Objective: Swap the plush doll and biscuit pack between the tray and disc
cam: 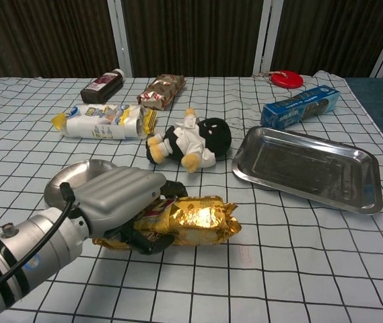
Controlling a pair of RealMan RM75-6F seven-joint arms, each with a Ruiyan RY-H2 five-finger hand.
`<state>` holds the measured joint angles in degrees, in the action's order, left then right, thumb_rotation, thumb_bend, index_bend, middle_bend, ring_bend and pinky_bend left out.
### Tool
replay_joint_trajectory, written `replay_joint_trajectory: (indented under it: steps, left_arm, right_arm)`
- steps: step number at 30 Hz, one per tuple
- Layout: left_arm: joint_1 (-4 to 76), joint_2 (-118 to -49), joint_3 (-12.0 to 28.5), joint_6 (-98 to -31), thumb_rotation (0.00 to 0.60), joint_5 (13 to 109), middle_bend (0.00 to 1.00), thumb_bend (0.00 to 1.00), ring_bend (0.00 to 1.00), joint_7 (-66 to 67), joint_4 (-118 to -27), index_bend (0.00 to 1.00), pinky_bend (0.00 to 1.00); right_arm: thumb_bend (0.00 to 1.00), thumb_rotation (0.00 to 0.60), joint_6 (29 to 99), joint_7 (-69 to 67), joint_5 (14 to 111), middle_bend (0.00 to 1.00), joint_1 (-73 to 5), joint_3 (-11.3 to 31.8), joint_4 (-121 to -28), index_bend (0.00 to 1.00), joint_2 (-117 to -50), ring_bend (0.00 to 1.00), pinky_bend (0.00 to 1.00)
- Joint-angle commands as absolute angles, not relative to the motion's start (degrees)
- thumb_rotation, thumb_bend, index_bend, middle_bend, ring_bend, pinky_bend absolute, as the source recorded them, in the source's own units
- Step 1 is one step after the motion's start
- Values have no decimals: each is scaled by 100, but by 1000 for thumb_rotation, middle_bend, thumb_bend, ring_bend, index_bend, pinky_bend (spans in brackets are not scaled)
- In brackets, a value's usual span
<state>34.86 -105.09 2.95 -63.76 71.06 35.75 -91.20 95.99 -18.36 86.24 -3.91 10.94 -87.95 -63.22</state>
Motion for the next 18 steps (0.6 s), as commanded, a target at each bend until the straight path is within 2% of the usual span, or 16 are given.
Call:
replay_joint_trajectory:
  steps: [1, 7, 12, 15, 18]
  left_arm:
    - [3486, -10492, 318, -6406, 600, 7100, 397, 407, 410, 3638, -9215, 205, 614]
    - [3488, -10420, 333, -6373, 600, 7048, 172, 406, 200, 3643, -9428, 20, 471]
    - [3516, -10320, 332, -6243, 600, 6903, 14, 408, 27, 3650, -9581, 0, 313]
    - [3529, -10261, 346, -6185, 600, 6790, 0, 409, 0, 3653, -9679, 0, 227]
    - [3536, -10181, 327, -6173, 600, 6772, 0, 409, 0, 3669, -9761, 0, 198]
  right_arm:
    - [60, 600, 9596, -1845, 8626, 0, -389, 1094, -8794, 0, -6323, 0, 0]
    - [60, 600, 9575, -1845, 8661, 0, -389, 1074, -8802, 0, -6309, 0, 0]
    - [60, 600, 9560, -1831, 8664, 0, -393, 1073, -8788, 0, -6315, 0, 0]
    - [60, 600, 9546, -1821, 8647, 0, -397, 1080, -8784, 0, -6317, 0, 0]
    - [60, 600, 9538, -1827, 8652, 0, -399, 1078, -8784, 0, -6315, 0, 0]
